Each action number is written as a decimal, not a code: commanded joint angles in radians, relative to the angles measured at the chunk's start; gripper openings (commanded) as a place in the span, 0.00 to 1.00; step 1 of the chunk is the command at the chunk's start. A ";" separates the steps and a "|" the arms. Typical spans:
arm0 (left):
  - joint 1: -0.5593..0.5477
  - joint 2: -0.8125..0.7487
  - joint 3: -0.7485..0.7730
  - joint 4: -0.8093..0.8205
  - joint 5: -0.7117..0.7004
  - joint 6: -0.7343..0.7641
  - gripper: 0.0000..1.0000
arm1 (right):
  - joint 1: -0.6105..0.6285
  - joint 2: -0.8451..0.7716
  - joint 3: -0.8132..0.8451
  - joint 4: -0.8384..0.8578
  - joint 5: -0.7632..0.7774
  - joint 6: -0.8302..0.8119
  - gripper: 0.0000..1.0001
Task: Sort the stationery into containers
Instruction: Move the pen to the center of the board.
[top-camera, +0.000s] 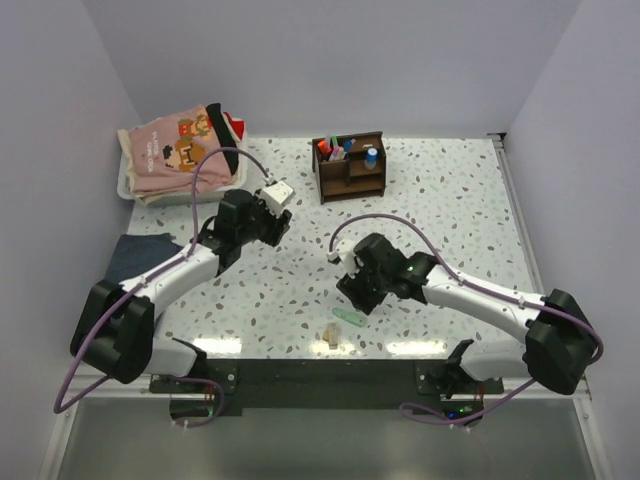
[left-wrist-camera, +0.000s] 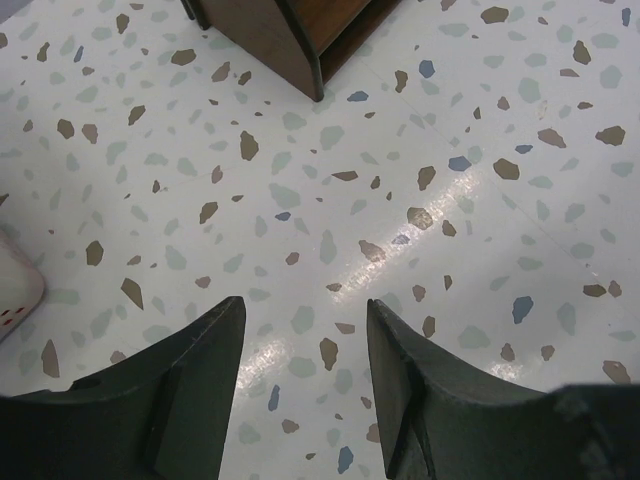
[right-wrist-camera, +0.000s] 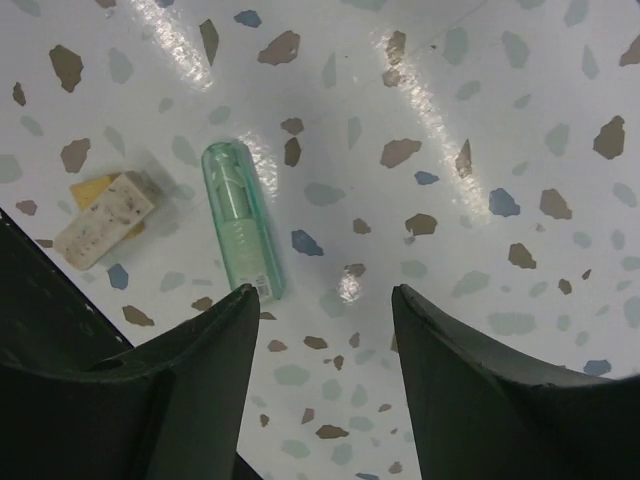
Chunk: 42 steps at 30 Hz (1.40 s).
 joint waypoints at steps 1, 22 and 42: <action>0.013 -0.056 -0.040 0.086 -0.055 -0.041 0.57 | 0.071 -0.001 -0.001 0.080 0.116 0.169 0.58; 0.022 -0.100 -0.079 0.126 -0.076 -0.074 0.57 | 0.164 0.119 -0.015 0.042 0.102 0.335 0.55; 0.043 -0.079 -0.082 0.183 -0.053 -0.104 0.58 | 0.151 0.217 -0.015 0.071 0.215 0.370 0.27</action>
